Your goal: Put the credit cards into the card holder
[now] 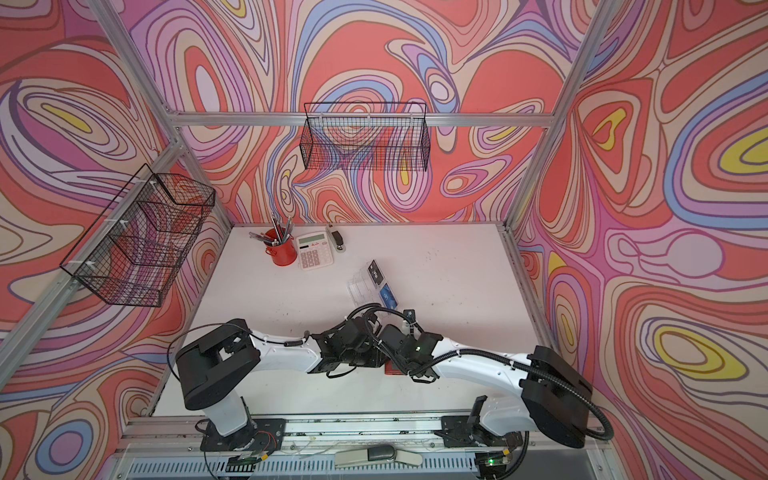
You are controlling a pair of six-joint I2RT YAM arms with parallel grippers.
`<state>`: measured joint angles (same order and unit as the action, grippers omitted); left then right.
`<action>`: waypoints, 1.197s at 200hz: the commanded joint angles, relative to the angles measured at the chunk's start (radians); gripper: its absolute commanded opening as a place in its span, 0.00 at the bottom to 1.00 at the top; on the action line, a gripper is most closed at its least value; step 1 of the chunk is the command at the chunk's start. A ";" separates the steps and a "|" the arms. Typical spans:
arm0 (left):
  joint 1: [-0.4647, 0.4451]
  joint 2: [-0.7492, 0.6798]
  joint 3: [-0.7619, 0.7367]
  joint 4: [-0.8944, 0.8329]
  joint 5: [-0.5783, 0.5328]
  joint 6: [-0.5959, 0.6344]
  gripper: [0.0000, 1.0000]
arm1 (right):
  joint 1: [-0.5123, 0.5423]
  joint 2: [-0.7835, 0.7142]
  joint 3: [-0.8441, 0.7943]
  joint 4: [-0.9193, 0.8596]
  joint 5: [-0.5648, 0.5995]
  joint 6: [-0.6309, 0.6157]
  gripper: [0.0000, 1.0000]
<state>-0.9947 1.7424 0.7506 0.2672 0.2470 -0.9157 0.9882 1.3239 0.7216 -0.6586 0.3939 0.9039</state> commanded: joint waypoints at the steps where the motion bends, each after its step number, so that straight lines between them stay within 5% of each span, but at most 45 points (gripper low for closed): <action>1: 0.001 0.002 -0.031 -0.060 0.000 0.008 0.26 | 0.004 -0.021 -0.008 -0.010 0.022 0.017 0.02; 86: 0.023 0.011 -0.084 0.062 0.032 -0.011 0.26 | 0.003 -0.025 -0.050 0.158 -0.086 -0.048 0.00; 239: 0.027 -0.009 -0.094 0.051 0.027 -0.009 0.25 | -0.019 0.030 -0.064 0.189 -0.079 -0.065 0.00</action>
<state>-0.9733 1.7405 0.6842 0.3931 0.2878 -0.9207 0.9745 1.3521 0.6720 -0.4751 0.3061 0.8383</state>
